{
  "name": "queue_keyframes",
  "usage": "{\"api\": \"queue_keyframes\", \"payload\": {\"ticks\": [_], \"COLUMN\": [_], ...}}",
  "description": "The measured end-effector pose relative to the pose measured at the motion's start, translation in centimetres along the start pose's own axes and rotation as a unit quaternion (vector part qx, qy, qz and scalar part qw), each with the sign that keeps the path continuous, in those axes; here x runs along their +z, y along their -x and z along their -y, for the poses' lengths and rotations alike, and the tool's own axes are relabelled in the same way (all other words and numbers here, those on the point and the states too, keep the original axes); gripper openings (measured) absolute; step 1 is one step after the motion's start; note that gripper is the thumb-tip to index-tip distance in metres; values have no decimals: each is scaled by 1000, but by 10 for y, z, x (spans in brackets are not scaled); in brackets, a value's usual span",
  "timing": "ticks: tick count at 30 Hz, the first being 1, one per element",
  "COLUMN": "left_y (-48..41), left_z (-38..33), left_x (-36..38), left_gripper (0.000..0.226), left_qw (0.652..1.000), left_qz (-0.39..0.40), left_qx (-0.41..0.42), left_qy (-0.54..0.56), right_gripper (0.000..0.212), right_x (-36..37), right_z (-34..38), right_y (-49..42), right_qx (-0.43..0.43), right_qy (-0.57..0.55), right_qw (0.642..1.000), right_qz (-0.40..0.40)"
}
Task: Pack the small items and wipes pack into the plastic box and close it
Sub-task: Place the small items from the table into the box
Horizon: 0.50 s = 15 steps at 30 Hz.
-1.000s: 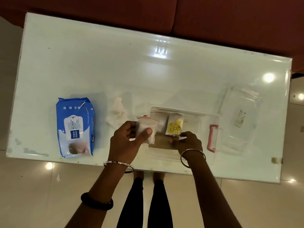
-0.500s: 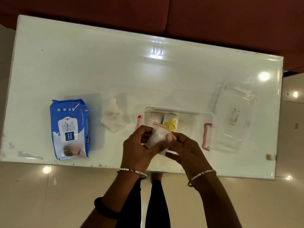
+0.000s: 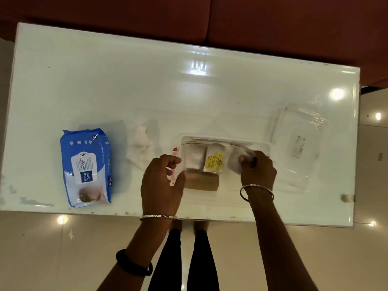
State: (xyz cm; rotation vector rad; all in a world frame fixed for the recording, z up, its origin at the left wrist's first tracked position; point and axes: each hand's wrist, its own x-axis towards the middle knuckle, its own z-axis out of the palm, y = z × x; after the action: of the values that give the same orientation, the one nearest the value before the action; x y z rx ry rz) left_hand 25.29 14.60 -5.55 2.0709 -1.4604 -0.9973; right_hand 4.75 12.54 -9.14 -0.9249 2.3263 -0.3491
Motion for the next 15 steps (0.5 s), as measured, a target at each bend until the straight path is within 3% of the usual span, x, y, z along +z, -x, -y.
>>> {"api": "queue_keyframes", "payload": {"ticks": [4, 9, 15], "left_y": [-3, -10, -43], "left_z": [13, 24, 52], "left_x": [-4, -7, -30], "left_gripper": [31, 18, 8], "left_qw": [1000, 994, 988], "left_qz": [9, 19, -105], "left_qx": [-11, -46, -87], "left_qy": [15, 92, 76], "right_gripper": [25, 36, 31], "right_x": [28, 35, 19], "right_z": [2, 3, 12], "right_y": [-15, -10, 25], "right_qx": [12, -20, -152], "right_qy": [43, 70, 52], "right_qw": [999, 997, 979], "right_qz": [19, -31, -125]}}
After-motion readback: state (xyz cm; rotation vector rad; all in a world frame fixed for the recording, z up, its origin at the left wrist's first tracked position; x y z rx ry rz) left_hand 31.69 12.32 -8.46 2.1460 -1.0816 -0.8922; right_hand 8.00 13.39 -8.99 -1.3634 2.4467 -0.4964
